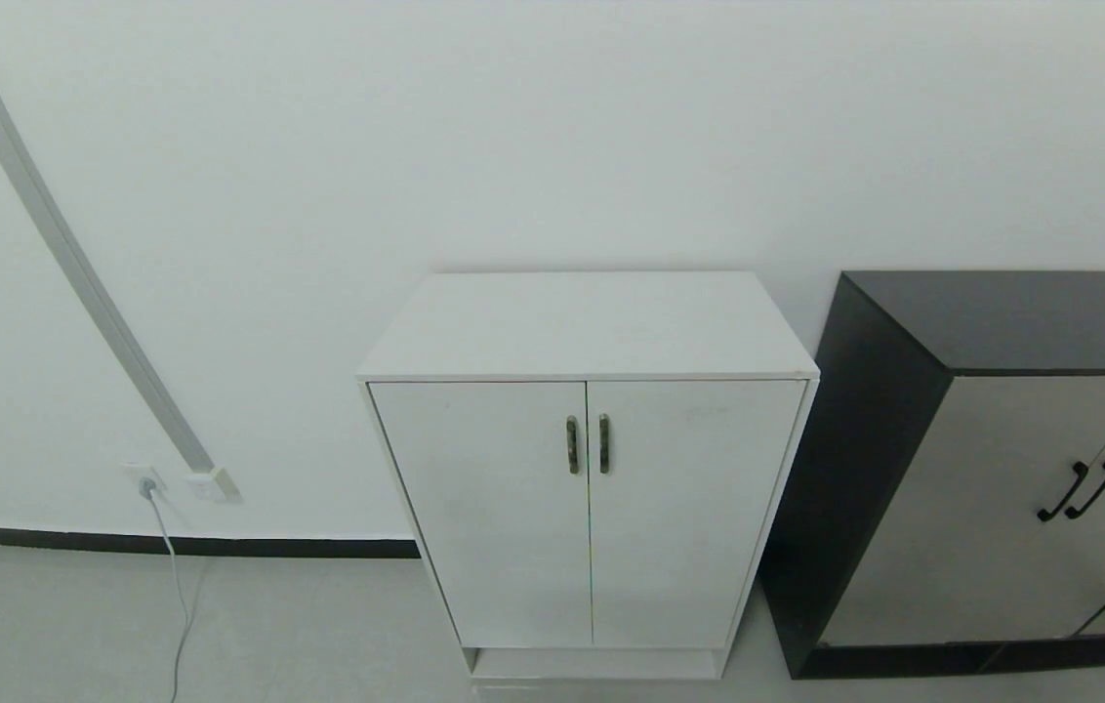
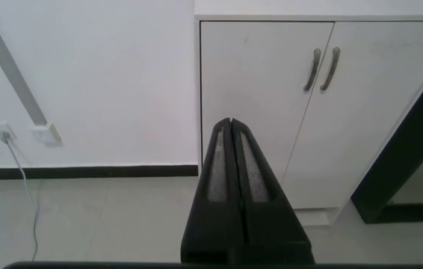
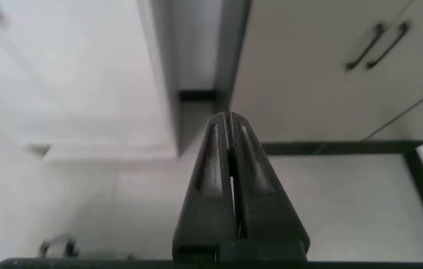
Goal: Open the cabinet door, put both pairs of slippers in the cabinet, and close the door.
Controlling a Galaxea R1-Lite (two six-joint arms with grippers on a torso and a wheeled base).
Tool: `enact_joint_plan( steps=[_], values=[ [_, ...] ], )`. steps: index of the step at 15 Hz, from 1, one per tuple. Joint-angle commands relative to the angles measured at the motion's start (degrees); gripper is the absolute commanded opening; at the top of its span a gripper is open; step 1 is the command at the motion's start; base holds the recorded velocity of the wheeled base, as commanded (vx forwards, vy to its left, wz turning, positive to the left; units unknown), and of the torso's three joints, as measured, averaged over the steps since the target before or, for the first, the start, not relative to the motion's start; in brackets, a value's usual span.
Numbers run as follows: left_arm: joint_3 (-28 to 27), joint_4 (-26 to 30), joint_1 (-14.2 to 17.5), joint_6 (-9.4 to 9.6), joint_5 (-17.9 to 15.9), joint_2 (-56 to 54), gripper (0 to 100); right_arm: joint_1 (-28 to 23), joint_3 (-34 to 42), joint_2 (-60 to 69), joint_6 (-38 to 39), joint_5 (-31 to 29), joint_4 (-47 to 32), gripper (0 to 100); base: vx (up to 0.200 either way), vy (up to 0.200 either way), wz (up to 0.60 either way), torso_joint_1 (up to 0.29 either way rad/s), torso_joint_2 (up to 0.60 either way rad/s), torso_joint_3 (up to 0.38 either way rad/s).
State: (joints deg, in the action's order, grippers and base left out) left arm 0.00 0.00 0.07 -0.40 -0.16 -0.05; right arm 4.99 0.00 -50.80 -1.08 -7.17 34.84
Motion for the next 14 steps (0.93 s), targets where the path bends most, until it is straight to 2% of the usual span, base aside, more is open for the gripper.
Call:
enact_joint_plan(
  steps=[1,6,10,14],
  values=[
    [0.00,0.00,0.01,-0.04,-0.02,0.05,0,0.11,-0.09,6.06,0.03,2.42,-4.43,0,0.000,0.000,0.00,0.000,0.00,0.000],
    [0.00,0.00,0.10,0.05,-0.02,0.05,0,0.55,0.00,11.16,0.03,3.92,-14.01,0,0.000,0.000,0.00,0.000,0.00,0.000],
    [0.00,0.00,0.01,0.05,-0.02,0.05,0,3.98,-0.09,19.60,-0.50,7.17,-25.26,0,0.000,0.000,0.00,0.000,0.00,0.000],
    [0.00,0.00,0.01,0.05,-0.02,0.05,0,5.03,-0.09,22.15,-0.58,7.26,-28.86,0,0.000,0.000,0.00,0.000,0.00,0.000]
  ],
)
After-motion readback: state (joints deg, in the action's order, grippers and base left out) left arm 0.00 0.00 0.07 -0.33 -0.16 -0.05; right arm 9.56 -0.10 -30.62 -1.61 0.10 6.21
